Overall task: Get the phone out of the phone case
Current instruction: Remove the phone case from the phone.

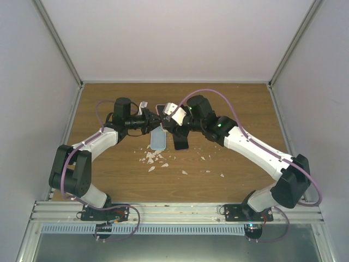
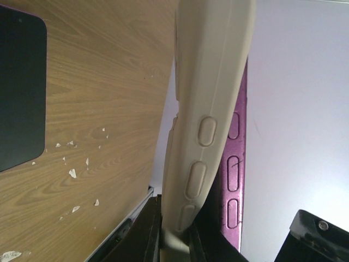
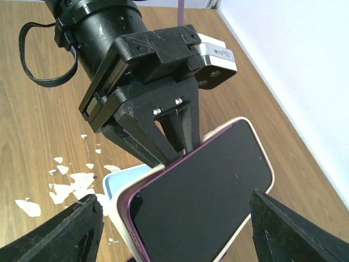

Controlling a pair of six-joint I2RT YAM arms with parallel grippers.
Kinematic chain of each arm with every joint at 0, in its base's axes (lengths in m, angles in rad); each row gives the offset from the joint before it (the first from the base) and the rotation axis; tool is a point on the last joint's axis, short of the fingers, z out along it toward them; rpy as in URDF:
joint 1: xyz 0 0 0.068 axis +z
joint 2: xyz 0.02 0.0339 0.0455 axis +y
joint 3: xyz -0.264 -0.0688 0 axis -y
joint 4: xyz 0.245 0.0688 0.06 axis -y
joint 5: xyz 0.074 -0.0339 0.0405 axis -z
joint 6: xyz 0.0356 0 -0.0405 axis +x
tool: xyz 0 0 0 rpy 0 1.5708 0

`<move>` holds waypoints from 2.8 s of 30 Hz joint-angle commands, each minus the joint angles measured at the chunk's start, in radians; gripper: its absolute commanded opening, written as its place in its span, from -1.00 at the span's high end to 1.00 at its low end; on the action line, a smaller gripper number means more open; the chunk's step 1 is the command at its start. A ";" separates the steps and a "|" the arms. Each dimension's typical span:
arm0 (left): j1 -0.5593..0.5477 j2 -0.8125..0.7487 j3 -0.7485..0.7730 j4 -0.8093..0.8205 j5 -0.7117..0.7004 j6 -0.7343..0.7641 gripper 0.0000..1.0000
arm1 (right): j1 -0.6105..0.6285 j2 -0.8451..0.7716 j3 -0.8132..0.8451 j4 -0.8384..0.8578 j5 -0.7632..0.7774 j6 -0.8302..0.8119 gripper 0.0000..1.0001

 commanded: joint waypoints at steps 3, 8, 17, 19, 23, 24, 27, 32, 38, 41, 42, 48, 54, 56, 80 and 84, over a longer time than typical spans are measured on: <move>0.007 0.000 -0.004 0.097 0.020 -0.012 1.00 | 0.047 0.022 -0.017 0.076 0.149 -0.057 -0.43; 0.006 -0.003 -0.008 0.096 0.020 -0.018 1.00 | 0.049 0.036 -0.038 0.106 0.196 -0.069 -0.34; 0.007 0.005 -0.008 0.096 0.016 -0.013 1.00 | 0.052 0.019 -0.050 0.095 0.129 -0.052 -0.48; 0.007 0.005 -0.010 0.090 0.010 -0.005 1.00 | 0.051 0.013 -0.041 0.084 0.094 -0.034 -0.49; 0.010 0.005 -0.011 0.080 0.003 0.002 1.00 | 0.051 0.026 -0.033 0.075 0.057 -0.007 -0.49; 0.010 0.006 -0.010 0.080 0.003 0.002 1.00 | 0.051 0.030 -0.035 0.078 0.065 -0.008 -0.48; 0.012 0.005 -0.008 0.081 0.006 -0.001 1.00 | 0.051 0.037 -0.050 0.097 0.110 -0.015 -0.47; 0.011 0.003 -0.013 0.084 0.006 -0.009 1.00 | 0.051 0.042 -0.057 0.110 0.150 -0.030 -0.48; 0.012 0.008 -0.010 0.084 0.007 -0.008 1.00 | 0.053 0.050 -0.062 0.109 0.120 -0.019 -0.60; 0.011 0.005 -0.012 0.083 0.002 -0.006 1.00 | 0.053 0.061 -0.057 0.115 0.139 -0.018 -0.60; 0.011 0.005 -0.013 0.083 0.000 -0.007 1.00 | 0.053 0.070 -0.053 0.116 0.148 -0.016 -0.60; 0.011 -0.002 -0.011 0.081 0.002 -0.009 1.00 | 0.055 0.108 -0.048 0.147 0.252 -0.017 -0.58; 0.010 -0.007 -0.018 0.078 0.000 -0.006 1.00 | 0.054 0.105 -0.053 0.177 0.328 -0.020 -0.49; 0.010 -0.006 -0.017 0.077 -0.001 -0.004 1.00 | 0.055 0.105 -0.051 0.184 0.361 -0.022 -0.48; -0.003 0.001 -0.019 0.069 0.003 -0.014 1.00 | 0.114 0.092 -0.261 0.601 0.655 -0.384 -0.24; -0.002 -0.003 -0.022 0.059 0.002 -0.006 1.00 | 0.114 0.094 -0.247 0.608 0.660 -0.395 0.07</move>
